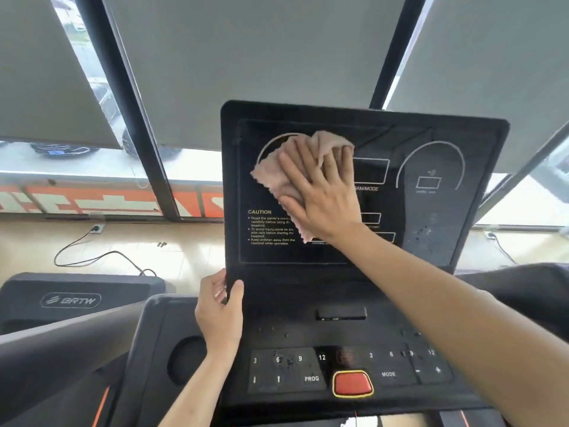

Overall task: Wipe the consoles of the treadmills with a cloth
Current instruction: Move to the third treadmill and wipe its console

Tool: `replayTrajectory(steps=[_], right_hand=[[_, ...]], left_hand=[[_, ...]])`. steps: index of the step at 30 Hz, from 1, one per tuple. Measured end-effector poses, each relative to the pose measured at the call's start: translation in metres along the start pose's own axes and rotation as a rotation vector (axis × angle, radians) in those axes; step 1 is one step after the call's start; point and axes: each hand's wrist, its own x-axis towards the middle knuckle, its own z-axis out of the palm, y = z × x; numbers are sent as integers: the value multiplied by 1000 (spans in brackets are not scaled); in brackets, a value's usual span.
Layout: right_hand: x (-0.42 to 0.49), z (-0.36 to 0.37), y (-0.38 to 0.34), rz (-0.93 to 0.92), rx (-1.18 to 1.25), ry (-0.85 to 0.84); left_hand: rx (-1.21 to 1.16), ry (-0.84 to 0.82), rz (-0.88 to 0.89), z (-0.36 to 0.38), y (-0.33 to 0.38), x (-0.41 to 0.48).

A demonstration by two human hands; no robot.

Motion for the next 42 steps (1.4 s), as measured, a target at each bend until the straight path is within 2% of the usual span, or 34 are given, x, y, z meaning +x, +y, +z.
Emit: replayTrajectory(steps=[4, 10, 14, 16, 19, 25, 29, 33, 38, 42], right_hand=[[-65, 29, -25, -27, -13, -60], [-125, 49, -28, -111, -21, -154], [-110, 40, -10, -137, -24, -146], [-95, 34, 2, -93, -35, -113], [-61, 20, 20, -25, -56, -76], [5, -20, 60, 158, -51, 16], [8, -21, 66, 247, -31, 12], [-27, -2, 44, 324, -2, 13], [-128, 42, 7, 270, 21, -147], [-174, 57, -9, 309, 43, -269]], left_hand=[[66, 6, 47, 6, -6, -3], [370, -105, 216, 19, -14, -27], [525, -69, 544, 24, -20, -41], [547, -152, 681, 28, -16, -44], [613, -299, 775, 37, -10, -41], [804, -396, 926, 46, -14, -32], [836, -401, 973, 44, -24, -32], [777, -347, 992, 47, -26, -30], [728, -305, 979, 53, -27, -30], [738, -306, 976, 54, -25, -30]])
